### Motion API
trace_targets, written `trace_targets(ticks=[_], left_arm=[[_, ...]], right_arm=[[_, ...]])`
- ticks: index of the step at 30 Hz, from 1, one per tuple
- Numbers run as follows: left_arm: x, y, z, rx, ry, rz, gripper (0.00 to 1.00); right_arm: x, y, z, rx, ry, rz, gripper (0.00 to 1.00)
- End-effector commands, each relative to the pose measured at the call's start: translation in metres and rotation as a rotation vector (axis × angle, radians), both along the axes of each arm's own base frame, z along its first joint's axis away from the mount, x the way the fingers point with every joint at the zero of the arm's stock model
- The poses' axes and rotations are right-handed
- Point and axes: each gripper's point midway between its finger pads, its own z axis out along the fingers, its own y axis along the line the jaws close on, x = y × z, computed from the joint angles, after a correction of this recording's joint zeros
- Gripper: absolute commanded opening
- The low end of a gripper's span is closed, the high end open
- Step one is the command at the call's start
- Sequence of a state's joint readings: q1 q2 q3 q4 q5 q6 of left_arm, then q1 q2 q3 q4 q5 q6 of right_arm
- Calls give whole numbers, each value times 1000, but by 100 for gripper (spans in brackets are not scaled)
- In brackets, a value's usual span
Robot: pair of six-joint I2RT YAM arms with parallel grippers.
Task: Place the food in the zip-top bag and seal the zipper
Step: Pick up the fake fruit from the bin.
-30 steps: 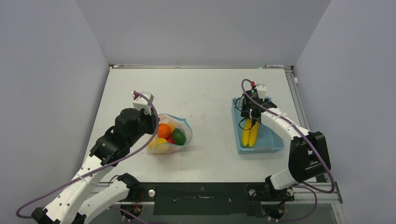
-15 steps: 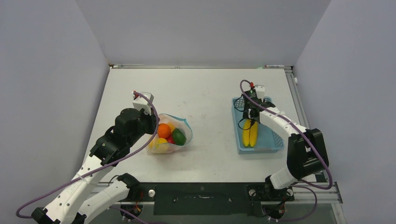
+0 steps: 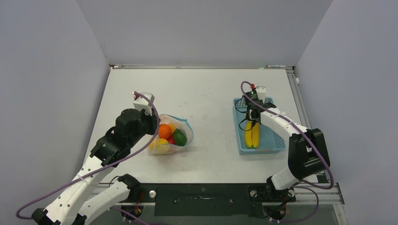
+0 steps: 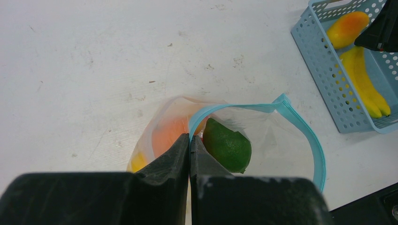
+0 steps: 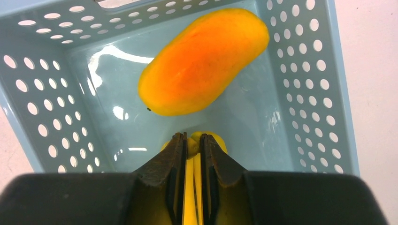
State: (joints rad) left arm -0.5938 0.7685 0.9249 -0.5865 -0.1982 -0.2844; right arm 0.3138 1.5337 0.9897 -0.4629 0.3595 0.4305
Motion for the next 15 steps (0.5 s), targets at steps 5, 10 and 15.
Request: trace_targets(ticks=[5, 10, 15], left_arm=[[4, -1, 14, -39, -51, 11, 0], [5, -1, 14, -38, -49, 12, 0], [5, -1, 13, -37, -48, 12, 0]], right_arm=[[5, -5, 42, 9, -120, -38, 5], [8, 5, 80, 54, -224, -28, 5], [10, 17, 123, 98, -341, -14, 5]])
